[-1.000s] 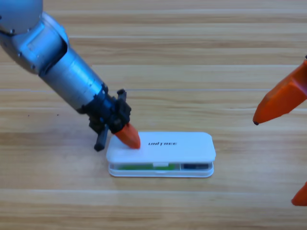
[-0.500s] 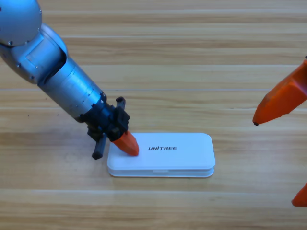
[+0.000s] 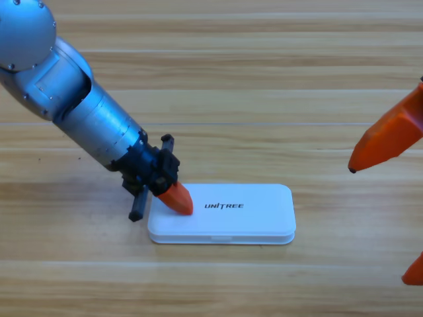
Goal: Clean up eraser and pencils
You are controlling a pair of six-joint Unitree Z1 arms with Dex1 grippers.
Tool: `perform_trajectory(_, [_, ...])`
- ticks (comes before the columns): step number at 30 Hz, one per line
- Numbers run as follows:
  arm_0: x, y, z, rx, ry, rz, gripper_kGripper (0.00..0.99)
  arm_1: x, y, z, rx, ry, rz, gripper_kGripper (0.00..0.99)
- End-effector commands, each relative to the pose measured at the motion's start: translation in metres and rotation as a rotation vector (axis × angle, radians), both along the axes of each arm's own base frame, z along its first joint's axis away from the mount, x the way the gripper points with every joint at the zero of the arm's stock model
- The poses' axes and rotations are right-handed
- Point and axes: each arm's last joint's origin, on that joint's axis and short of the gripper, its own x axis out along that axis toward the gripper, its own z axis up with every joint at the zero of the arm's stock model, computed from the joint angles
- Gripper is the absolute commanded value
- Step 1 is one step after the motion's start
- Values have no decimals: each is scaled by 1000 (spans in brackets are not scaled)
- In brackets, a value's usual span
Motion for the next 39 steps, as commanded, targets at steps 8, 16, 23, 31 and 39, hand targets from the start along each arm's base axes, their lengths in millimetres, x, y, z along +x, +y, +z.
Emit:
perform_trajectory(8, [-12, -4, -5, 44, 24, -27, 0, -3, 7, -10, -9, 27, 27, 957])
perform_trajectory(16, [-37, 14, 132, -20, -56, -24, 976, -2, 8, -10, -9, 27, 27, 957])
perform_trajectory(23, [-105, 29, 224, -156, -100, -113, 990, -2, 8, -12, -14, 30, 27, 957])
perform_trajectory(31, [-160, 4, 227, -164, -39, -268, 990, -1, 9, -13, -17, 33, 27, 957])
perform_trajectory(39, [-158, -7, 214, -122, -20, -279, 990, -1, 10, -13, -19, 34, 26, 957])
